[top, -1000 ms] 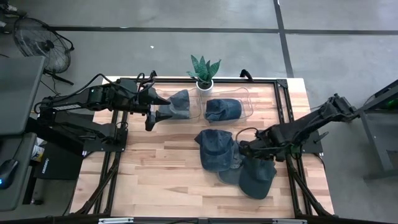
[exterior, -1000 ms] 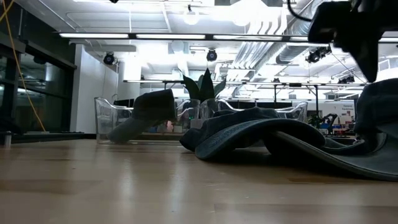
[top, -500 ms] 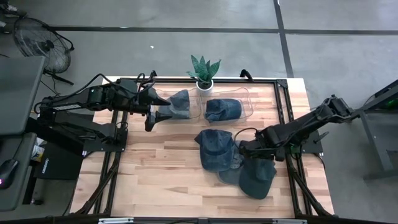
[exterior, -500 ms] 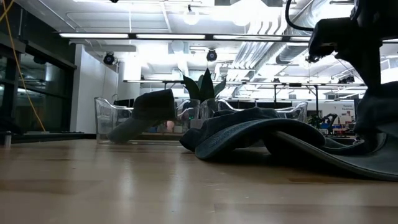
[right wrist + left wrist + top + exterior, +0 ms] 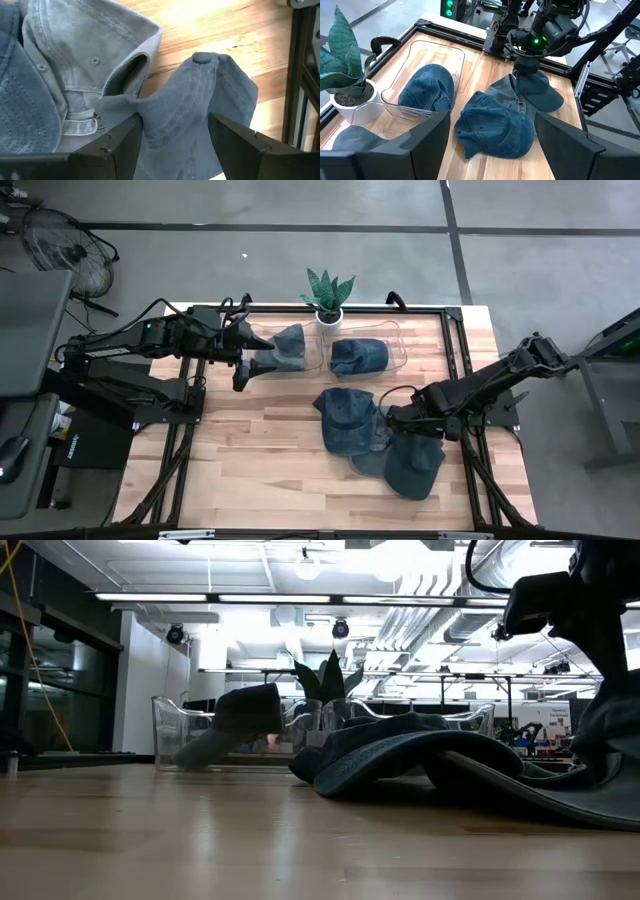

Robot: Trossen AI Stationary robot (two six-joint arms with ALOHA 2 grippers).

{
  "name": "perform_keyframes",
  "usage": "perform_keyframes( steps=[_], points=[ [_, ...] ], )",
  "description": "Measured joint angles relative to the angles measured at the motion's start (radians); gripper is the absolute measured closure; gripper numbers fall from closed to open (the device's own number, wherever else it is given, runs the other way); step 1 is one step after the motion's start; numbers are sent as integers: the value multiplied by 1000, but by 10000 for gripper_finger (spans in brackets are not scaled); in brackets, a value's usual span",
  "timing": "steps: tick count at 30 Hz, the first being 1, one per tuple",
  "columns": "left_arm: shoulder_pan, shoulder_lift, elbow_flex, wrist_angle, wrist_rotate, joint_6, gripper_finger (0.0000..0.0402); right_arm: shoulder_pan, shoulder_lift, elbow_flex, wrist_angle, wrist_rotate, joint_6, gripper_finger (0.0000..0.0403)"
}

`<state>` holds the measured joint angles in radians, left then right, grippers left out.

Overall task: Pick & Place hat
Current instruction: Put the right dark blue cap into the right transparent bin

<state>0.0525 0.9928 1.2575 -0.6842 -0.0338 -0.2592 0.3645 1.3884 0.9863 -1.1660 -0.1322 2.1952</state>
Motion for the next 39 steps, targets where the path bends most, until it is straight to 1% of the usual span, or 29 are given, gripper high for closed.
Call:
perform_keyframes(
  steps=[6, 9, 12, 19, 25, 30, 34, 39],
  points=[
    [0, 0, 0, 0, 0, 0, 113, 0, 0, 0, 3, -14, 4, 183],
    [0, 0, 0, 0, 0, 0, 113, 0, 0, 0, 9, -21, 6, 192],
    [0, 0, 0, 0, 0, 0, 113, 0, 0, 0, 13, -27, 7, 213],
    [0, 0, 0, 0, 0, 0, 113, 0, 25, 0, 29, -32, 6, 279],
    [0, 0, 0, 0, 0, 0, 113, 0, 62, 0, 38, -40, 0, 313],
    [0, 0, 0, 0, 0, 0, 113, 2, 66, 0, 45, -47, -4, 343],
    [0, 0, 0, 0, 0, 0, 113, 2, 64, 0, 49, -51, -21, 388],
    [0, 0, 0, 0, 0, 0, 113, 3, 64, 0, 53, -80, -48, 394]
  ],
)
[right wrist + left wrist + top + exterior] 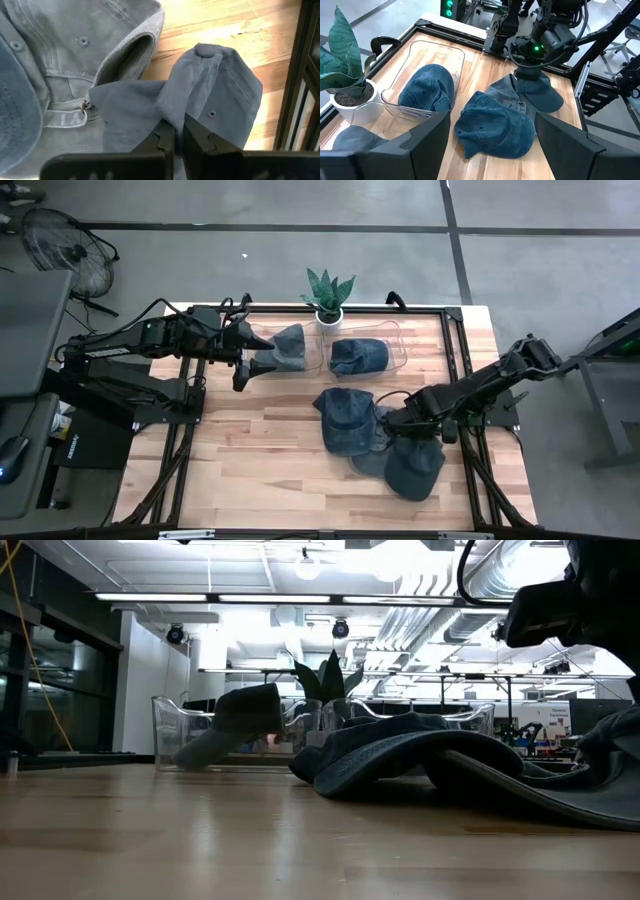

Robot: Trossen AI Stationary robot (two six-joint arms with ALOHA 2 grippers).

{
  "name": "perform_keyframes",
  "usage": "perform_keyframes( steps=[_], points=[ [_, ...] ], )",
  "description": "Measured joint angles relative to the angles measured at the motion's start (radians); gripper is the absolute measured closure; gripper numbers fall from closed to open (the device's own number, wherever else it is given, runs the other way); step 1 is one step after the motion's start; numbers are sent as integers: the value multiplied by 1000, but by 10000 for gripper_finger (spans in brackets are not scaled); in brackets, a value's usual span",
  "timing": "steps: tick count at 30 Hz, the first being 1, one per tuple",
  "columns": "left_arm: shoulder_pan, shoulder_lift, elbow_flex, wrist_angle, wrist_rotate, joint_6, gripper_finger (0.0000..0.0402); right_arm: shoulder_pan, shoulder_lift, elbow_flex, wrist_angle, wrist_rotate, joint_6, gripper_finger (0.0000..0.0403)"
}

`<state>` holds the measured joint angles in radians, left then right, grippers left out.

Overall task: Pick & Place hat
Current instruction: Put the right dark blue cap into the right transparent bin

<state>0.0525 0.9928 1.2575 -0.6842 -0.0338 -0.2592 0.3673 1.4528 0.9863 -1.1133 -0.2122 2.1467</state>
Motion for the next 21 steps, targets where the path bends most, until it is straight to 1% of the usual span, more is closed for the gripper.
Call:
perform_keyframes(
  steps=[7, 10, 16, 21],
  points=[
    [0, 0, 0, 0, 0, 0, 113, 35, -1, 2, -4, -20, -12, 399],
    [0, 0, 0, 0, 0, 0, 113, 52, -1, 35, -35, -26, -21, 400],
    [0, 0, 0, 0, 0, 0, 113, 61, -1, 153, -192, -16, -77, 401],
    [0, 0, 0, 0, 0, 0, 113, 61, -1, 266, -328, 23, -138, 402]
  ],
)
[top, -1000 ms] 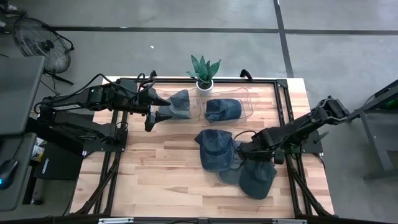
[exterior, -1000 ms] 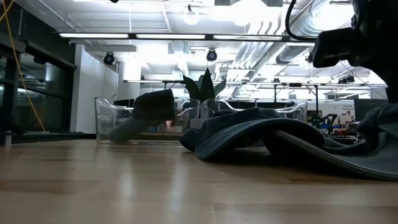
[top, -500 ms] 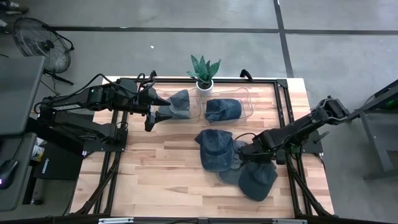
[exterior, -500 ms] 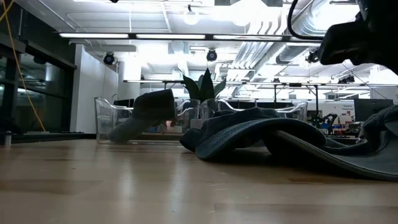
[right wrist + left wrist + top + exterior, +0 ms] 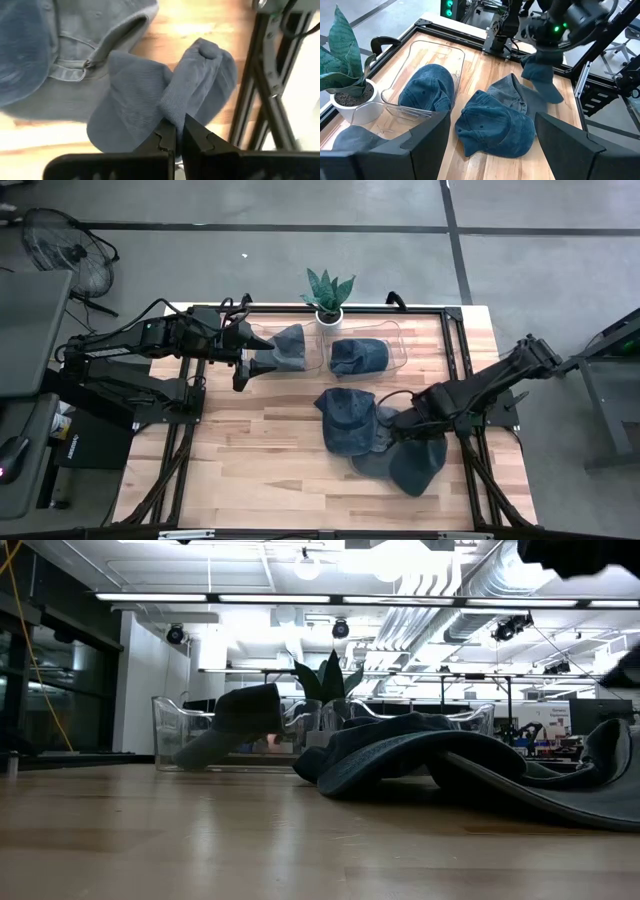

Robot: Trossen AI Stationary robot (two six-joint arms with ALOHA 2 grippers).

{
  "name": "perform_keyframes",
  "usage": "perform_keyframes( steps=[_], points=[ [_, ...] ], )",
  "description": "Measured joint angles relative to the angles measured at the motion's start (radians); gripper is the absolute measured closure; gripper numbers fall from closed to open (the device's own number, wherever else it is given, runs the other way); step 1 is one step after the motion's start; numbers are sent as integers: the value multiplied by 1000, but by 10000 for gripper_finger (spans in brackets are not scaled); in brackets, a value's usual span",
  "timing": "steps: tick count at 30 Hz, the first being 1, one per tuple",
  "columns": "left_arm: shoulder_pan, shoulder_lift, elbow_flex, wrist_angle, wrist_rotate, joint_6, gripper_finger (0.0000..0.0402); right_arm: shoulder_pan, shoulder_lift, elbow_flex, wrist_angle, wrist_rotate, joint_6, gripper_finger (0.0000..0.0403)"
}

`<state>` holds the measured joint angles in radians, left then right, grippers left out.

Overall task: Pick & Place hat
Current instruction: Put the right dark blue cap into the right transparent bin

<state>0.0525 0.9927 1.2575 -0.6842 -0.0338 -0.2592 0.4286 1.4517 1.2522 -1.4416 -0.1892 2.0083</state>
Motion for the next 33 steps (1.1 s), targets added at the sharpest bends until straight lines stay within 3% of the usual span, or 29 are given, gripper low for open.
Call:
perform_keyframes(
  steps=[10, 19, 33],
  points=[
    [0, 0, 0, 0, 0, 0, 113, -5, -1, 199, -129, 116, -217, 402],
    [0, 0, 0, 1, 9, 0, 113, -54, 0, 223, -130, 196, -403, 403],
    [0, 0, 0, 14, 24, -30, 113, -262, 0, 226, -130, 315, -1014, 403]
  ],
)
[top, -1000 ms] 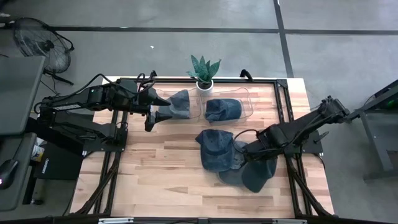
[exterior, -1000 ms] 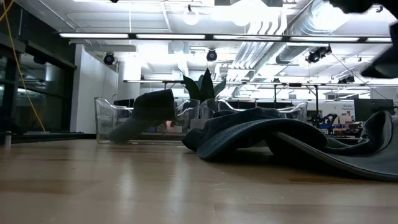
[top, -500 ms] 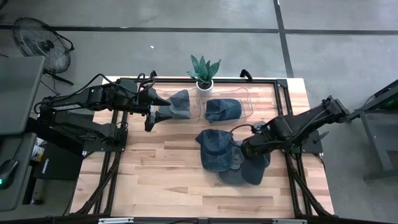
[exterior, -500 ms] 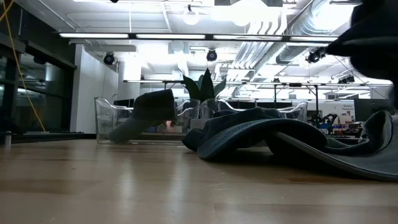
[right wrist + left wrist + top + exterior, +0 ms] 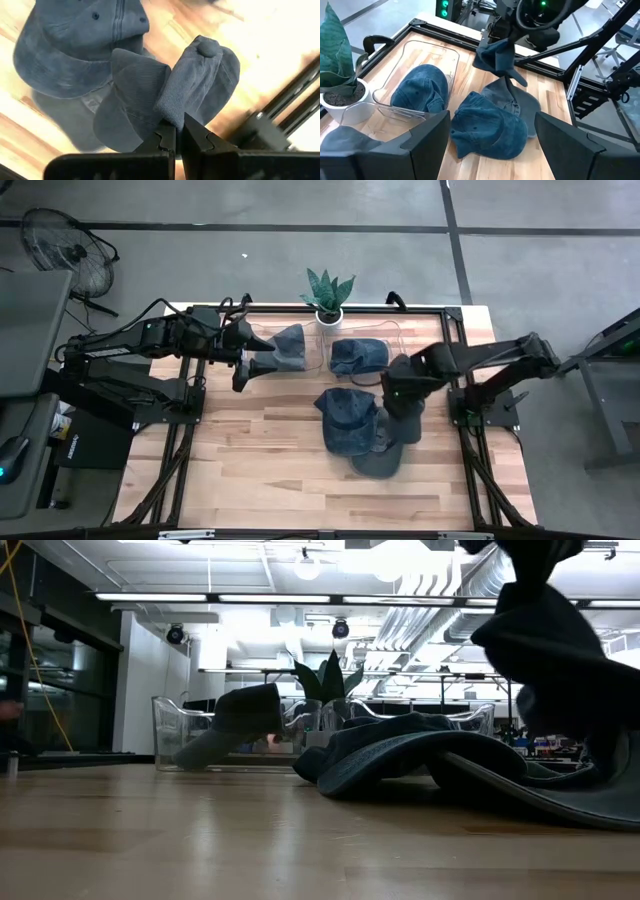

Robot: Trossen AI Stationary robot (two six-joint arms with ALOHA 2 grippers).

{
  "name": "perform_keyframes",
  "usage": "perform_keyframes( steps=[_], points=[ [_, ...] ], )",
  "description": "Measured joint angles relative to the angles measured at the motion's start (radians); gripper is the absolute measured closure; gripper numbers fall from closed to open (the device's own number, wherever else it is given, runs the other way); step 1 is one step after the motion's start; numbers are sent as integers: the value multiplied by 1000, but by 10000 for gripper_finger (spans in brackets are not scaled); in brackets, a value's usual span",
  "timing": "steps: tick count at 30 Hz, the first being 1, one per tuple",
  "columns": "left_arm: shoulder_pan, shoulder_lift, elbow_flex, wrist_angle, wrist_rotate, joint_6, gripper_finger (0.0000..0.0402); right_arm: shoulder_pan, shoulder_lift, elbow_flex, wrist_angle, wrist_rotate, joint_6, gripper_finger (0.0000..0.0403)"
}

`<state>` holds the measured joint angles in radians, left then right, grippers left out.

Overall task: Pick & Place hat
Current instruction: Put the right dark blue cap into the right transparent bin

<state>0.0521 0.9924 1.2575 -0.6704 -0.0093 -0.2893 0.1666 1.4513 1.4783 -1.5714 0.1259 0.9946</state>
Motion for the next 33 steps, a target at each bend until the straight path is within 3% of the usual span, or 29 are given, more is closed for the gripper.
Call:
perform_keyframes(
  steps=[11, 17, 26, 33],
  points=[
    [0, 0, 0, 34, 0, -76, 113, -106, 0, 163, 1, 62, -354, 402],
    [0, 0, 0, 45, -5, -93, 113, -151, 0, 244, 2, 195, -591, 402],
    [0, 0, 0, 45, -56, -112, 113, -233, 0, 255, 81, 403, -1007, 402],
    [0, 0, 0, 45, -87, -137, 113, -289, 14, 255, 243, 376, -1398, 402]
  ],
)
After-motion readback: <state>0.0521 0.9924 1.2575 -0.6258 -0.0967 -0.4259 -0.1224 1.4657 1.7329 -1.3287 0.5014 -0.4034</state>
